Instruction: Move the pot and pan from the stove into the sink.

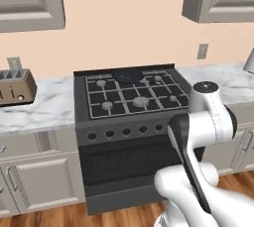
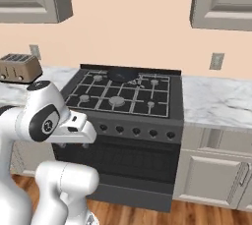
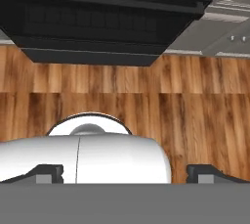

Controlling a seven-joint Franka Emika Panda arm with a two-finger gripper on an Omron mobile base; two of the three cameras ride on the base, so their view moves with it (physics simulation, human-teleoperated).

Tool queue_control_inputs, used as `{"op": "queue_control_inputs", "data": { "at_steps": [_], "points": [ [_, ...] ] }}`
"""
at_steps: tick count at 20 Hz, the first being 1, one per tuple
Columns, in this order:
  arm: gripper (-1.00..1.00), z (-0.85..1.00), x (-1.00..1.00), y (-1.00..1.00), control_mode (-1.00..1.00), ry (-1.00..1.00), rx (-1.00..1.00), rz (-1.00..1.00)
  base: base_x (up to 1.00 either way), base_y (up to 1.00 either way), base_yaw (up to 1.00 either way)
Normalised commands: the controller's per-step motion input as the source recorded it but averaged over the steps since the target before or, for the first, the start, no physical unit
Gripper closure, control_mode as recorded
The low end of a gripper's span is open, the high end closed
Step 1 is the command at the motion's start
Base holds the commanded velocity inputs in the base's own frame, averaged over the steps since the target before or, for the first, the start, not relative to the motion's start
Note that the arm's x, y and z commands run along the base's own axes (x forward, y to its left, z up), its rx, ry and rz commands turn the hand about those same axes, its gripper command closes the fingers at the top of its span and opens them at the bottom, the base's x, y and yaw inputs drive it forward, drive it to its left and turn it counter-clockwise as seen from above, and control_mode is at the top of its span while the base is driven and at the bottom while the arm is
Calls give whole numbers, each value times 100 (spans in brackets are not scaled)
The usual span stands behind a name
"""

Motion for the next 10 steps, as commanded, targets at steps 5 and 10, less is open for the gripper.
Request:
{"op": "queue_control_inputs", "data": {
  "at_steps": [5, 10],
  "points": [
    [-100, 0, 0, 0, 100, 0, 0, 0, 74, 45, -12],
    [-100, 0, 0, 0, 100, 0, 0, 0, 58, 28, -7]
  ]
}}
